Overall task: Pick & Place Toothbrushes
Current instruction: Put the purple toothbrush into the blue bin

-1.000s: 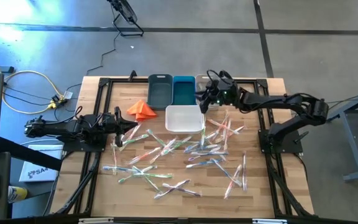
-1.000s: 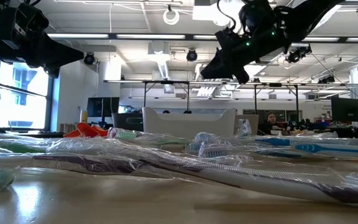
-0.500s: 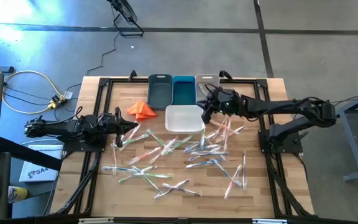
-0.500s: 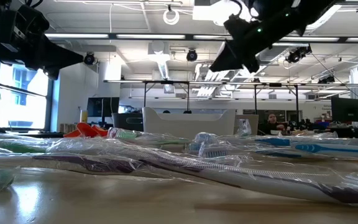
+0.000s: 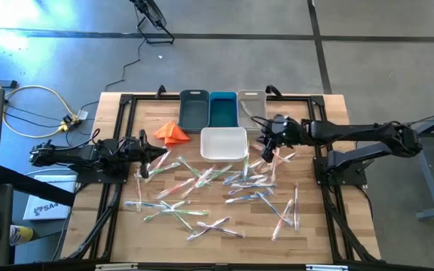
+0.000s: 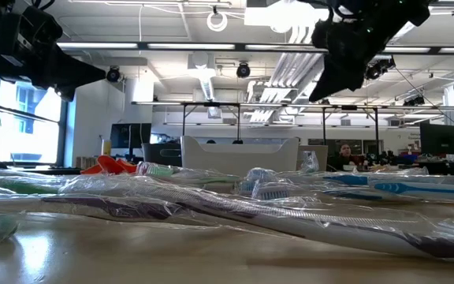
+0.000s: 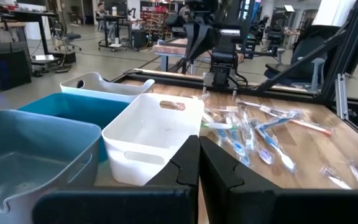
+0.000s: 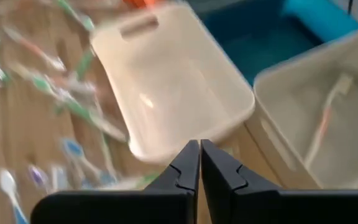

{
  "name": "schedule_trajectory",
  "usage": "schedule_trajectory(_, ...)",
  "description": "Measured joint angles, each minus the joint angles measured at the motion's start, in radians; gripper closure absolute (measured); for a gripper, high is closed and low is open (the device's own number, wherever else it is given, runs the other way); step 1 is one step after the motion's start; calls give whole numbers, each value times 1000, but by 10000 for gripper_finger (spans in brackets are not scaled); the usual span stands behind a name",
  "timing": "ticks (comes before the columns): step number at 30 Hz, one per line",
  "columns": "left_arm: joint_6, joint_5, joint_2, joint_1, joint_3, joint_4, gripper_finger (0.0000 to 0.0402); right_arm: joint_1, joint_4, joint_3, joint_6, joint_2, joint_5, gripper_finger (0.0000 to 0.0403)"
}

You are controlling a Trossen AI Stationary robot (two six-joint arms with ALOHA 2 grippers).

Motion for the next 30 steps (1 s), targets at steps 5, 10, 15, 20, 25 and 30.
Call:
schedule_trajectory(5,0,0,0,0,0,-1,402,0,-79,0,56,0,-1,393)
schedule_trajectory(10,0,0,0,0,0,-3,402,0,-85,0,60,1,-61,395)
schedule_trajectory(15,0,0,0,0,1,-4,402,0,-78,0,60,1,-140,393)
schedule_trajectory(20,0,0,0,0,1,-5,402,0,-55,0,60,1,-177,392)
schedule_trajectory(25,0,-1,0,0,1,-2,402,0,-43,0,156,1,-182,395)
schedule_trajectory(30,0,-4,0,0,1,-2,402,0,-70,0,356,1,-193,395)
